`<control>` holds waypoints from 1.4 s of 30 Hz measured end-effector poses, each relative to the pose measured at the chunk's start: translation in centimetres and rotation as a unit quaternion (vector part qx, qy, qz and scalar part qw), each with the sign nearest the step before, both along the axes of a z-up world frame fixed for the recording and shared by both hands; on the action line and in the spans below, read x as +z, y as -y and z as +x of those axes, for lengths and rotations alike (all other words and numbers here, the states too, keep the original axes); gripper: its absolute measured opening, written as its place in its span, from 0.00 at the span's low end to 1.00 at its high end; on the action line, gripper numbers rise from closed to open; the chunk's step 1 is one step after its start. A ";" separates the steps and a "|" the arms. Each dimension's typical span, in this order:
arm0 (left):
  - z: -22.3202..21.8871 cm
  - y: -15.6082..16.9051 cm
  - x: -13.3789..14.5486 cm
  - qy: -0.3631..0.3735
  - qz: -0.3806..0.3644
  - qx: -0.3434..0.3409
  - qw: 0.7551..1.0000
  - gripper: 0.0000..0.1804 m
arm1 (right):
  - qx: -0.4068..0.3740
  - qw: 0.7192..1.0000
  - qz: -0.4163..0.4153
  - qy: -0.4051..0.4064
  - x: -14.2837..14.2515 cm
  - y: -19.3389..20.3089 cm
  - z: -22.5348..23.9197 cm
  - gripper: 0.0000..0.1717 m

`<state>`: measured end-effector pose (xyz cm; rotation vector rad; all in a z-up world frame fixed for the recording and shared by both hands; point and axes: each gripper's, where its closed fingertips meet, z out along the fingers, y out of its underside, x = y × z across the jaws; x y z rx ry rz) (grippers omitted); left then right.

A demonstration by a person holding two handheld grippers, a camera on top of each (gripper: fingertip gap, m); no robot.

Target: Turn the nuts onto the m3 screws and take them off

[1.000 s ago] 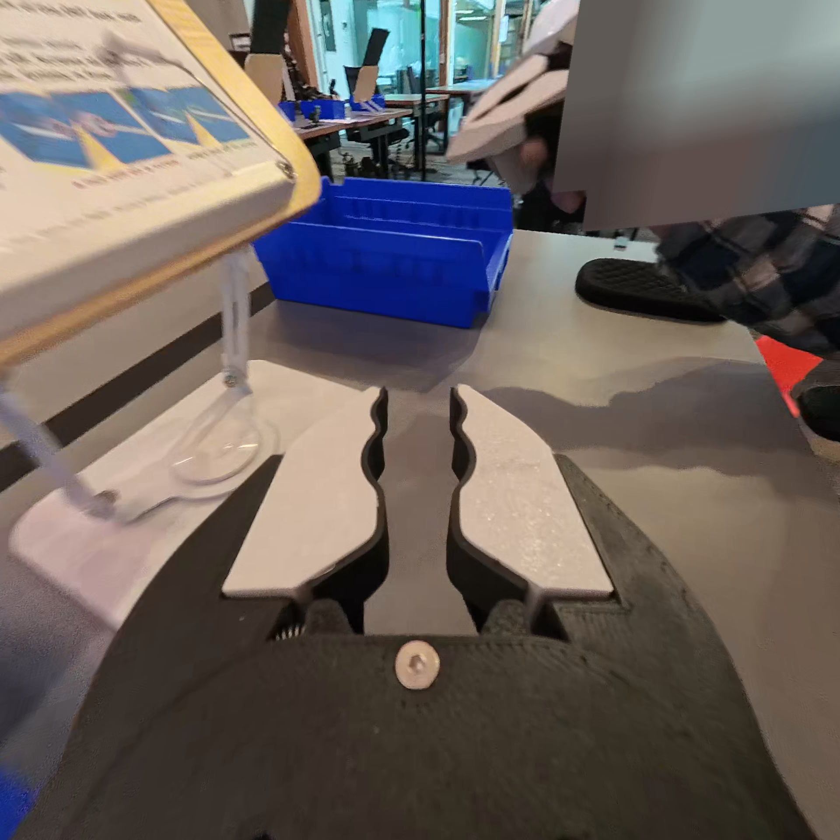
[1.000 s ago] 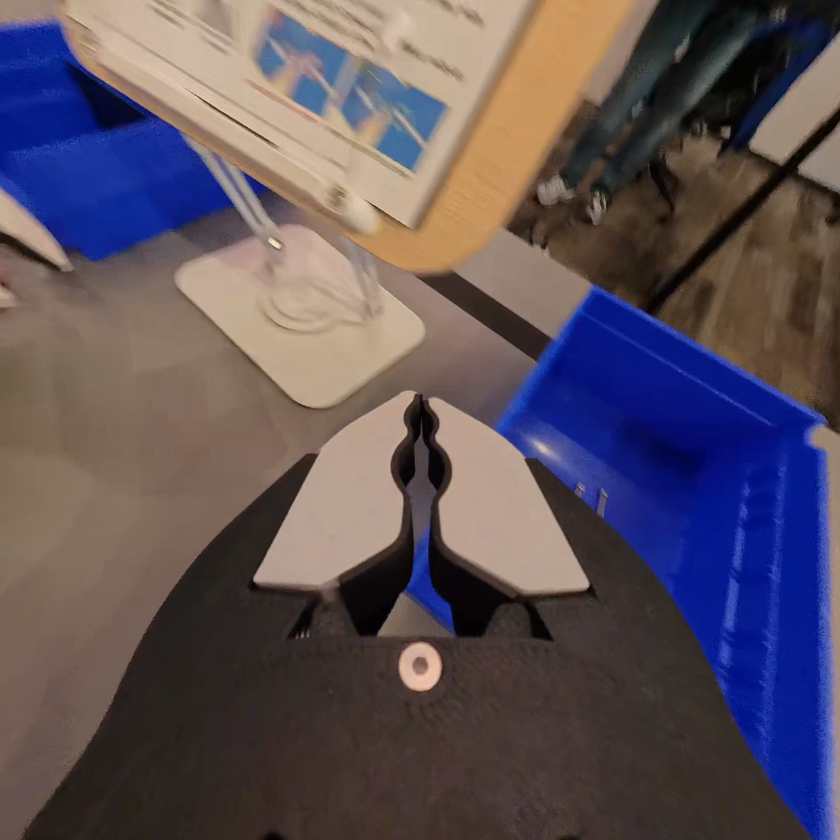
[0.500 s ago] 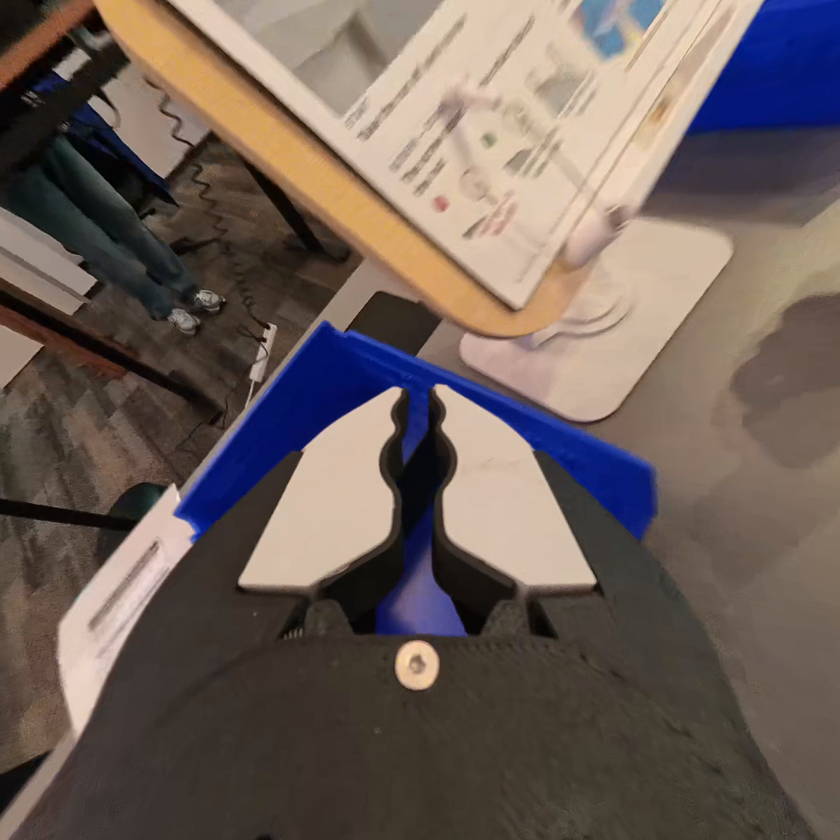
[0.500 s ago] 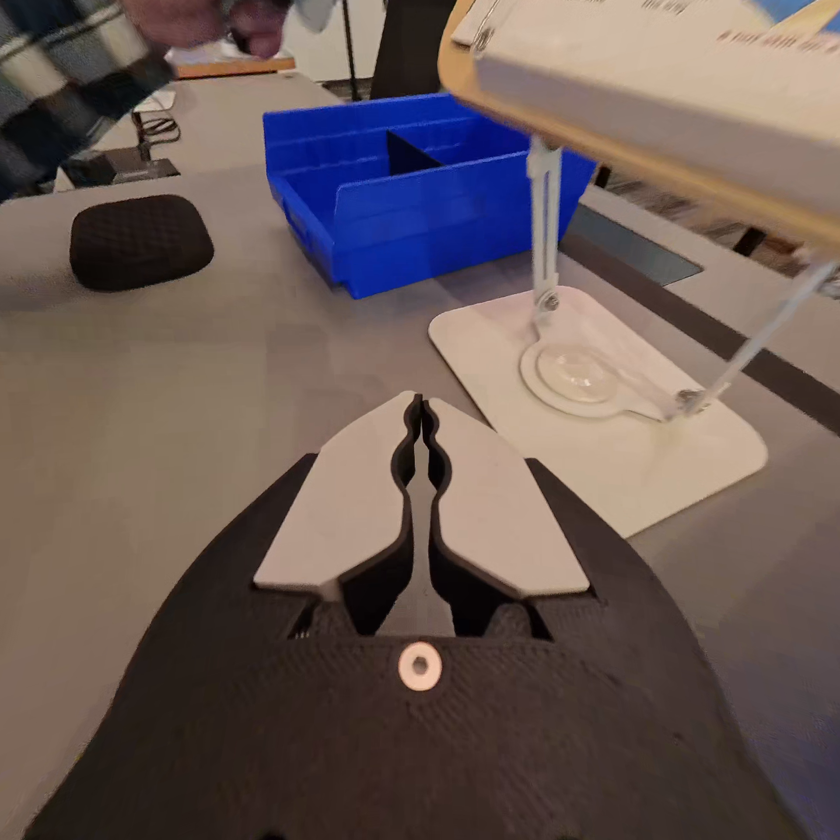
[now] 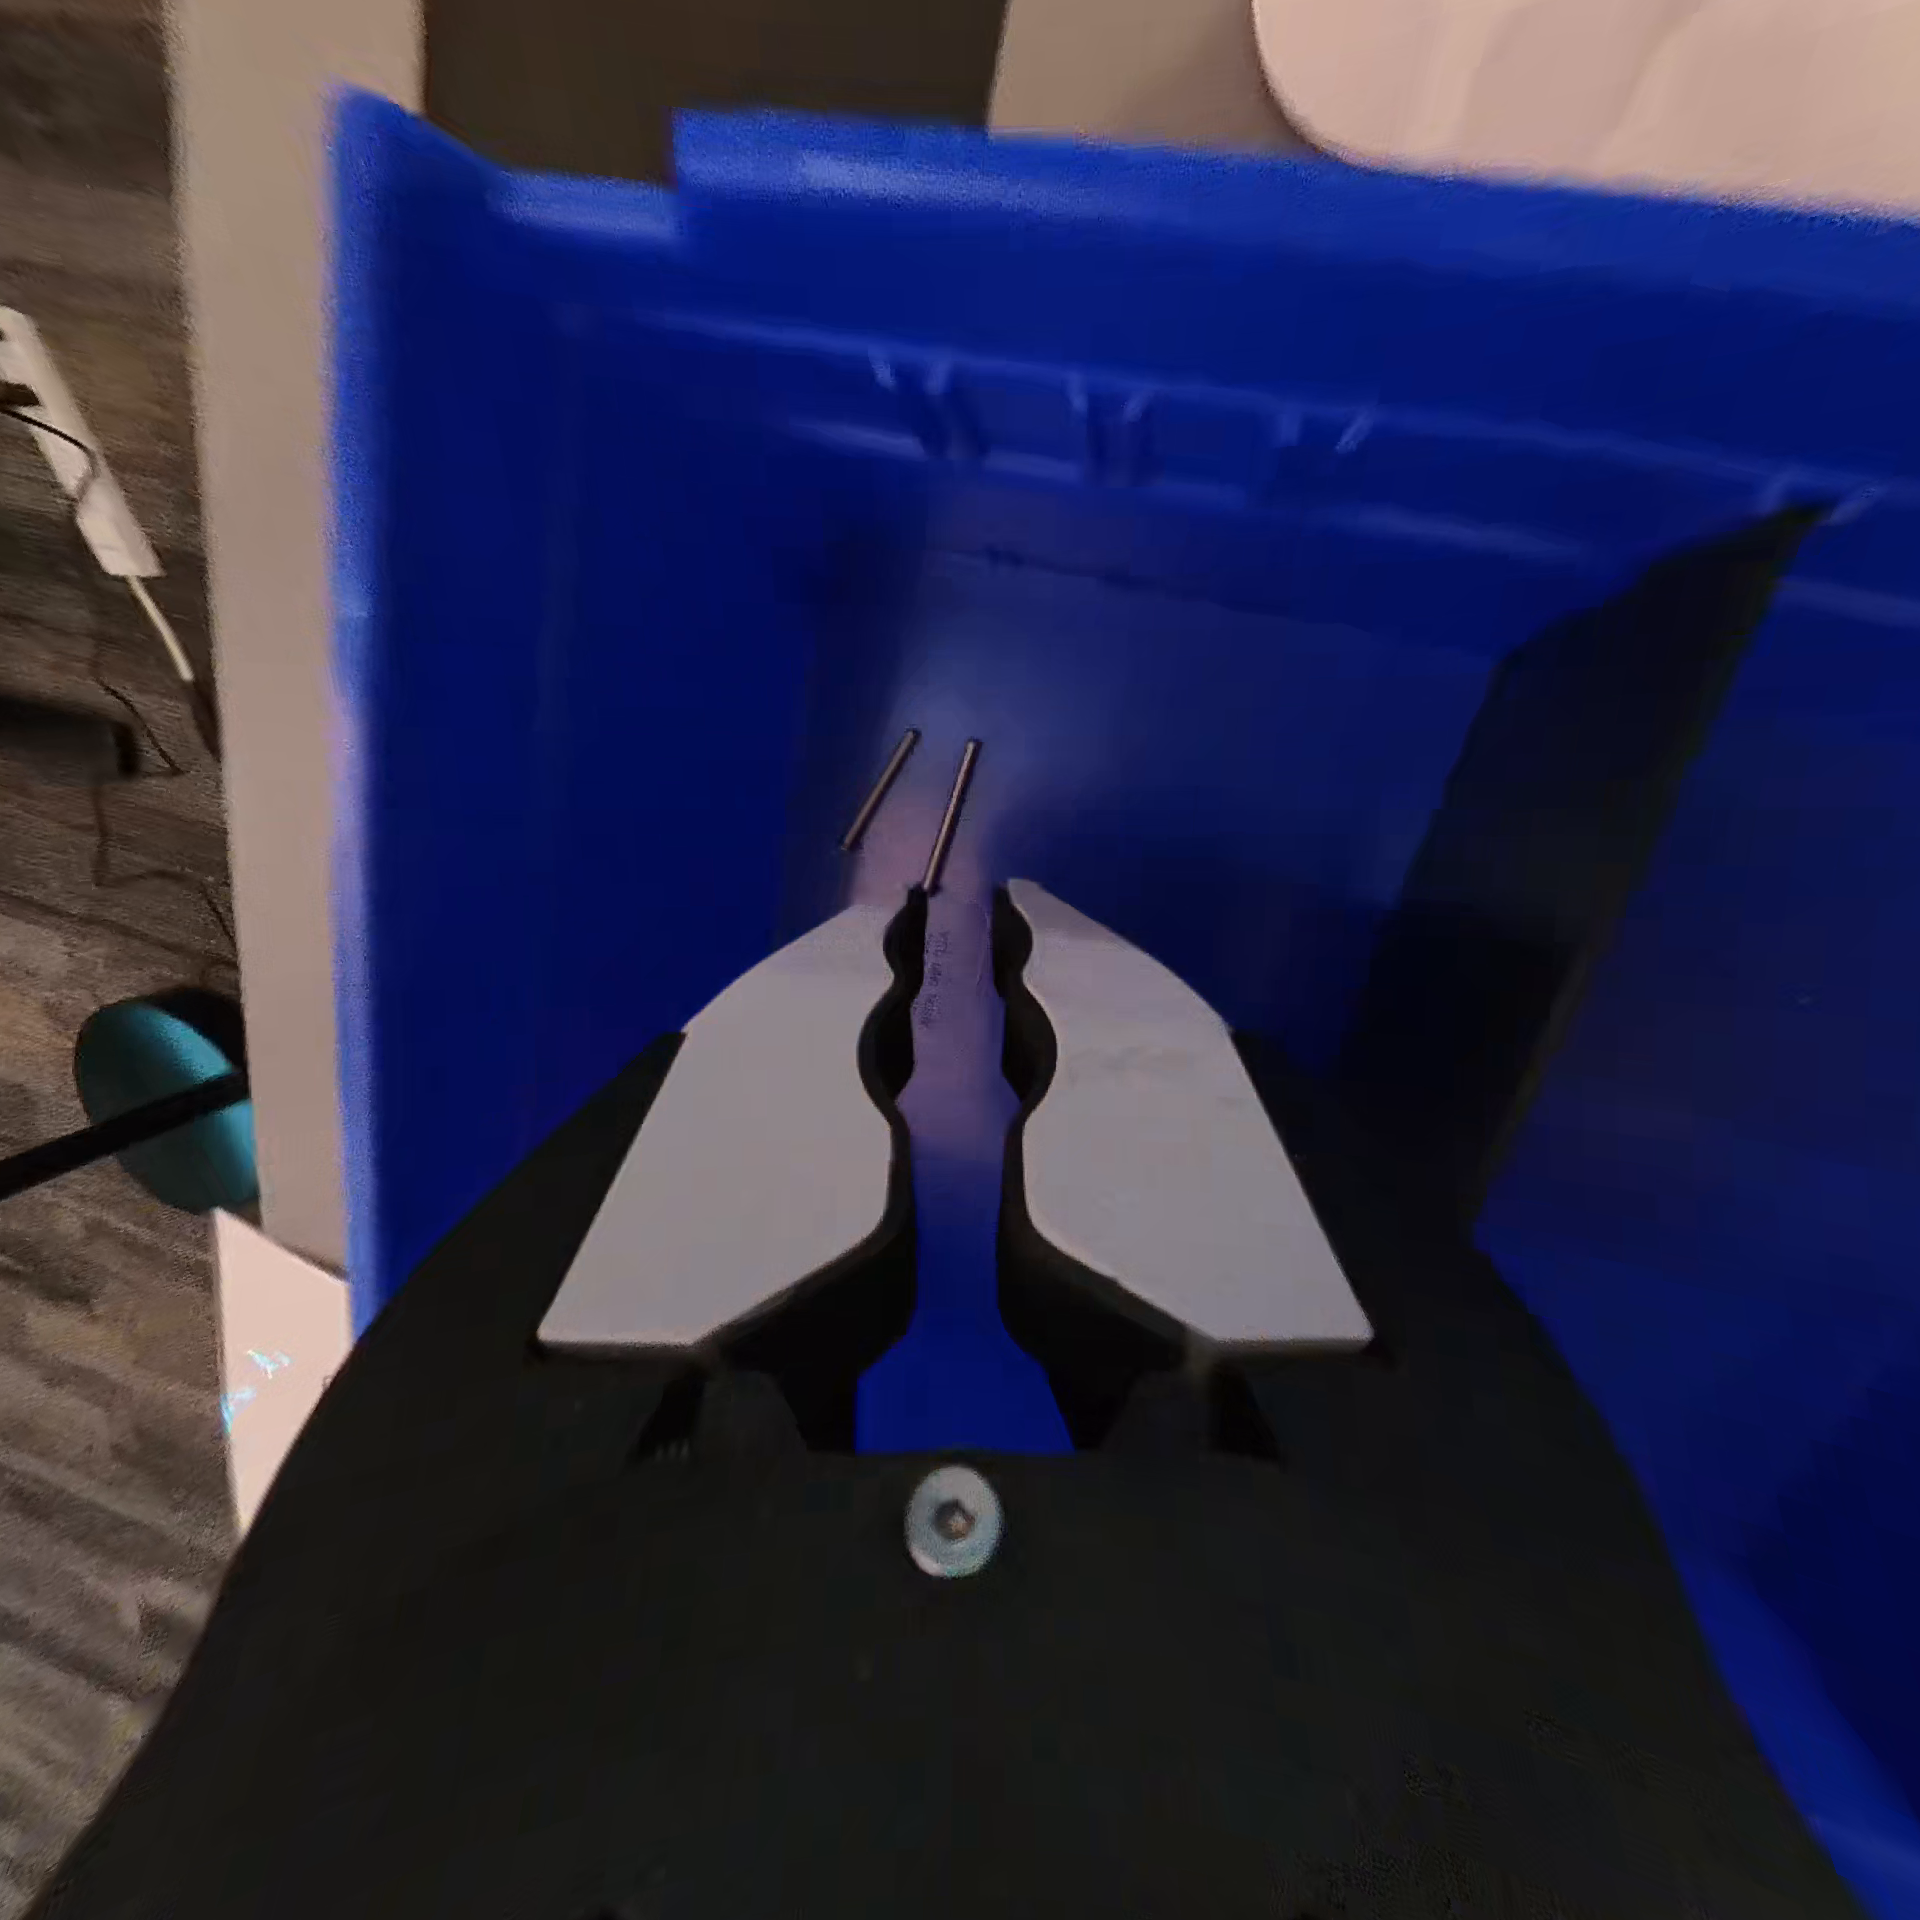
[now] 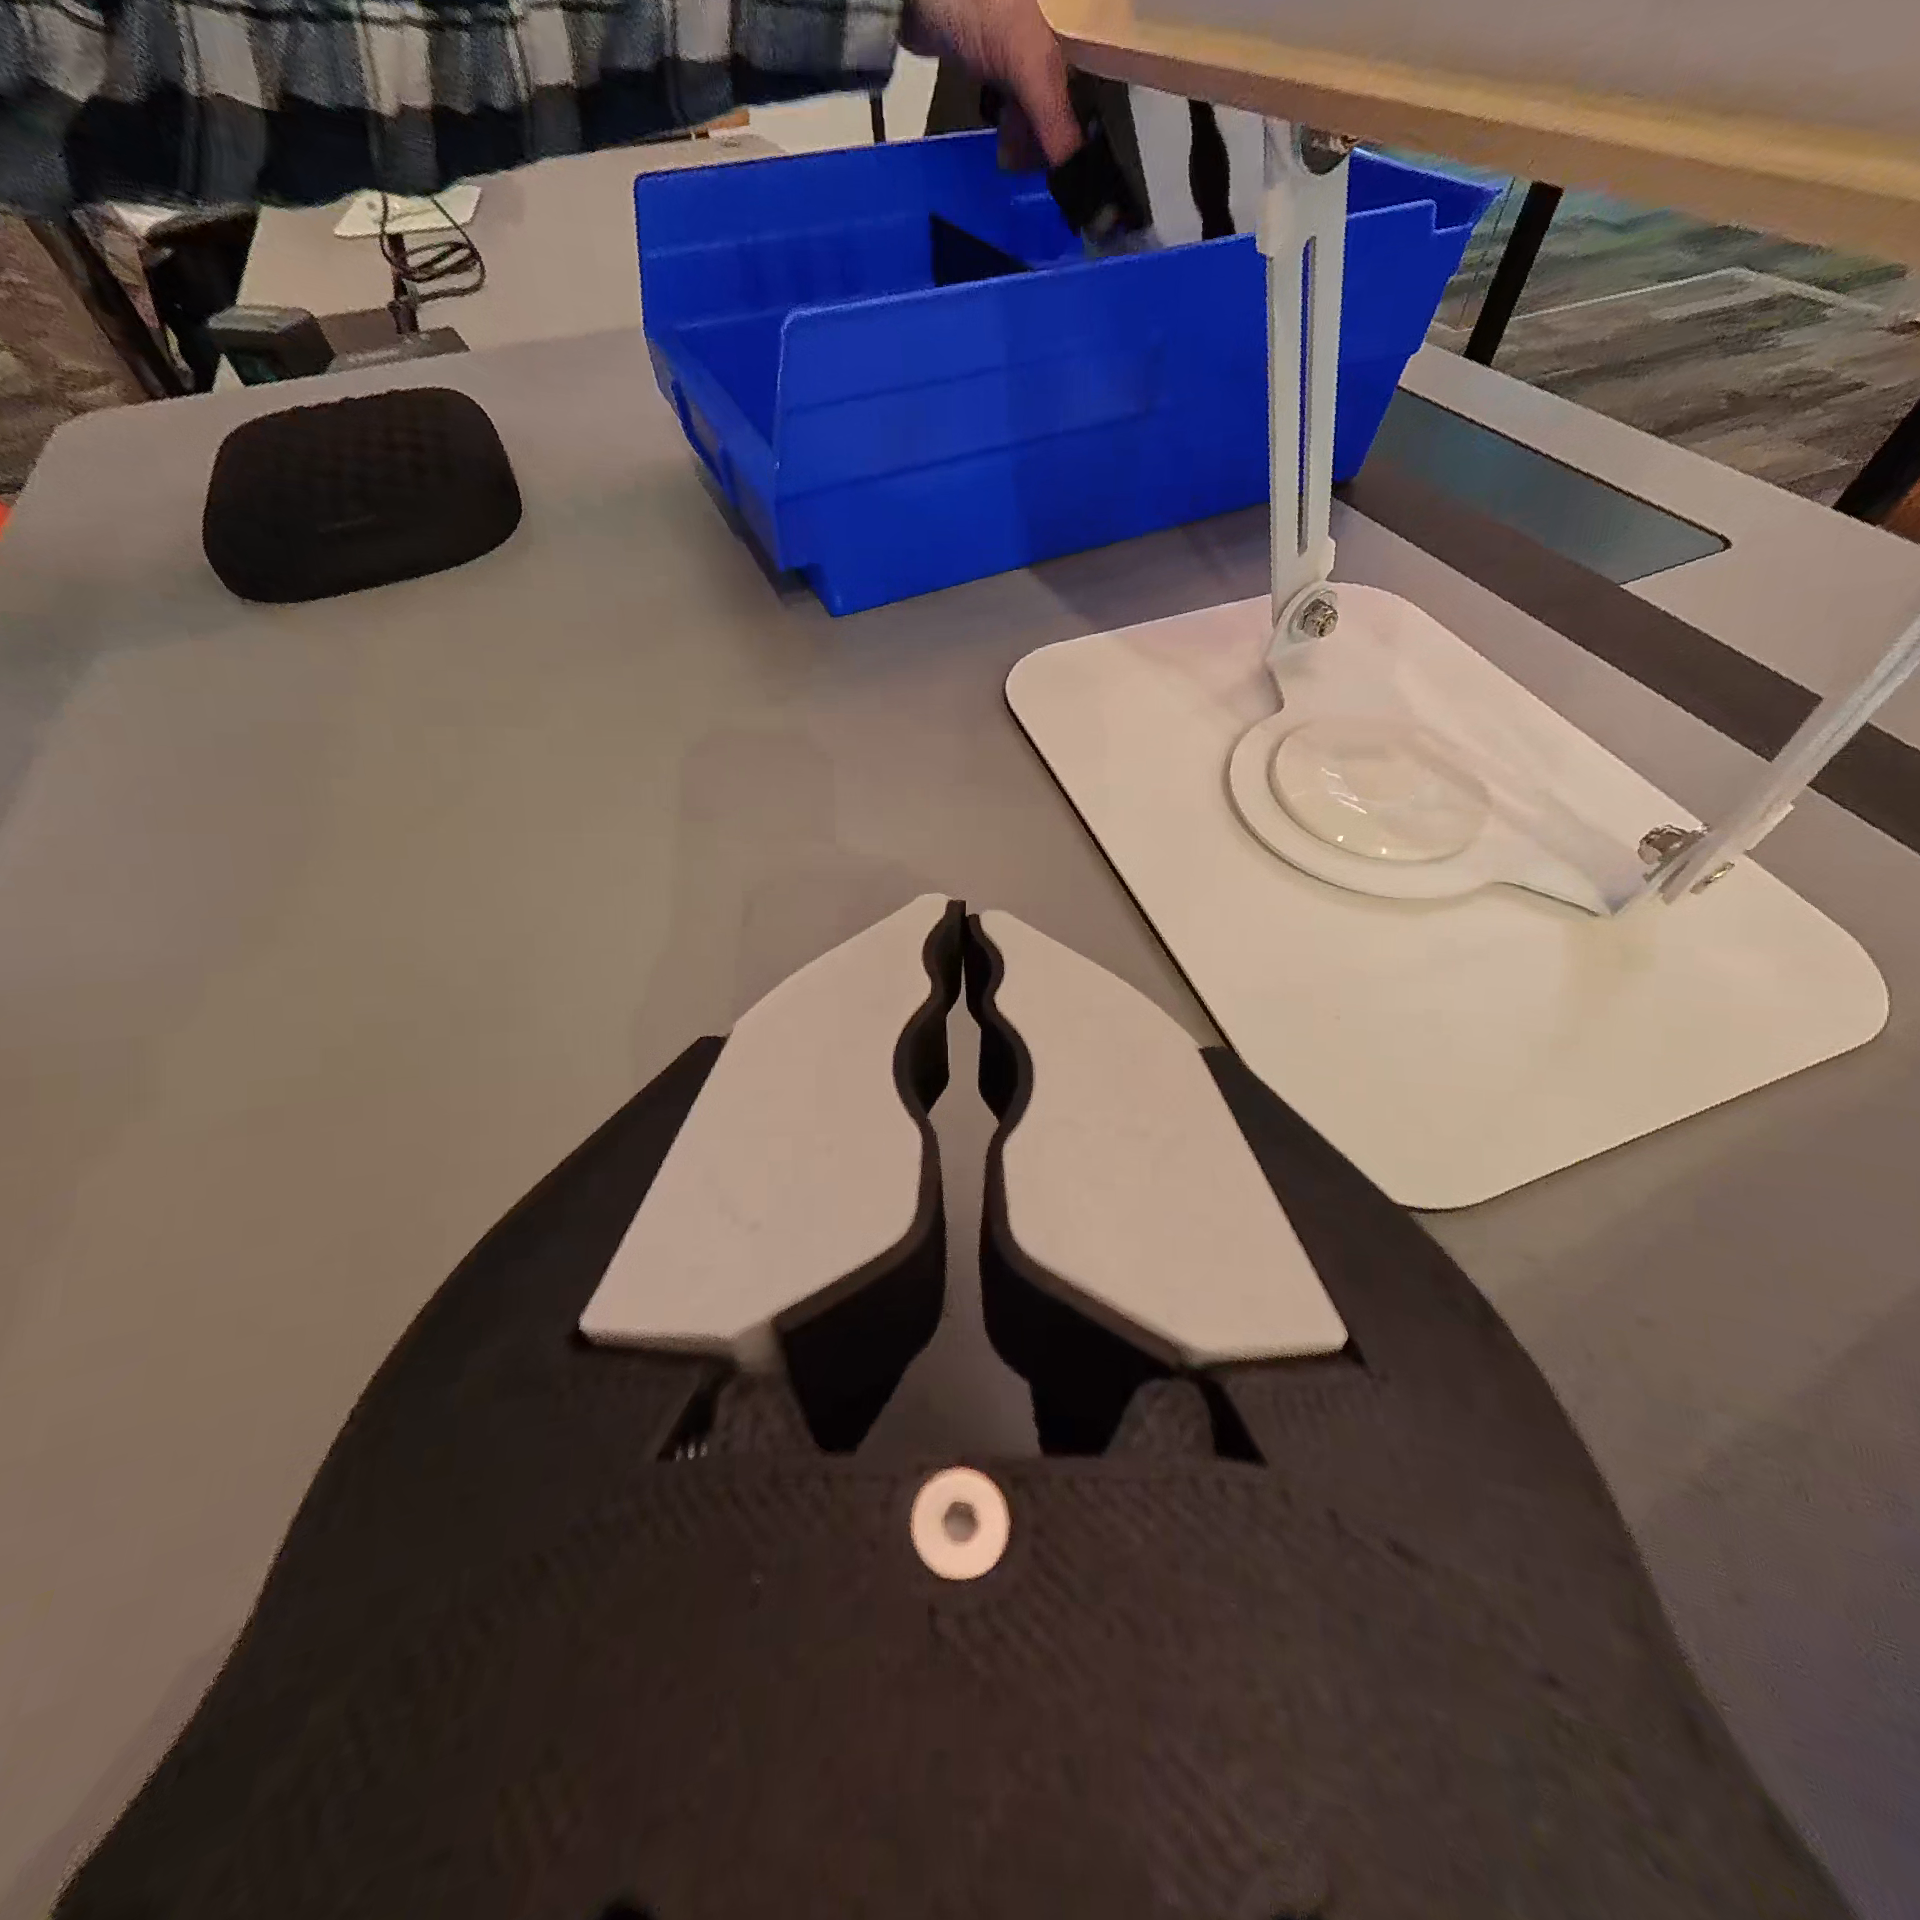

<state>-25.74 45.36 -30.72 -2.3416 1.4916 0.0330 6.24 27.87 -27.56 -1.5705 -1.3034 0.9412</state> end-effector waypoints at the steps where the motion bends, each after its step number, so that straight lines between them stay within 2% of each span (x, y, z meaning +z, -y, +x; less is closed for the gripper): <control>1: -0.1 0.1 -0.9 -0.017 -0.014 -0.008 1.000 0.08 | 0.002 1.000 -0.001 -0.002 0.0 0.0 0.0 0.00; 4: 0.0 0.2 -2.6 -0.038 -0.042 -0.021 0.998 0.10 | 0.007 1.000 -0.003 -0.003 0.1 0.2 0.0 0.00; 11: -0.3 -0.7 -3.6 -0.053 -0.066 -0.022 0.996 0.15 | 0.013 1.000 -0.001 -0.003 0.1 0.4 0.0 0.00; 14: -0.1 -0.3 -3.8 -0.023 -0.101 -0.017 0.994 0.11 | 0.014 1.000 -0.001 -0.002 0.0 0.4 0.0 0.00; 16: 0.1 0.1 -3.9 -0.005 -0.114 -0.019 0.993 0.02 | 0.015 1.000 -0.002 -0.002 0.0 0.4 0.0 0.00; 19: 0.1 0.1 -3.9 0.011 -0.115 -0.009 0.993 0.02 | 0.015 1.000 -0.004 -0.004 0.1 0.4 0.0 0.00; 22: -0.1 0.1 -3.8 -0.014 -0.100 -0.009 0.995 0.02 | 0.016 1.000 -0.005 -0.004 0.1 0.4 0.0 0.00; 25: -0.7 0.0 -3.0 -0.029 -0.074 0.001 0.997 0.02 | 0.017 1.000 -0.005 -0.006 0.1 0.4 0.0 0.00; 28: -0.9 0.0 0.0 0.007 -0.047 0.036 0.998 0.01 | 0.018 1.000 -0.005 -0.009 0.2 0.4 0.0 0.00; 32: -2.4 3.2 4.0 0.021 -0.030 0.064 0.997 0.01 | 0.024 1.000 -0.003 -0.011 0.3 0.6 0.2 0.00; 37: -4.9 10.4 8.4 0.015 0.030 0.094 0.995 0.01 | 0.027 0.999 -0.006 -0.019 0.5 0.6 0.3 0.00; 40: -3.5 15.5 10.5 0.050 0.074 0.094 0.992 0.01 | 0.030 0.999 -0.007 -0.021 0.6 0.7 0.3 0.00; 42: -0.2 19.2 10.7 0.084 0.085 0.072 0.990 0.01 | 0.033 0.999 -0.008 -0.024 0.7 0.8 0.3 0.00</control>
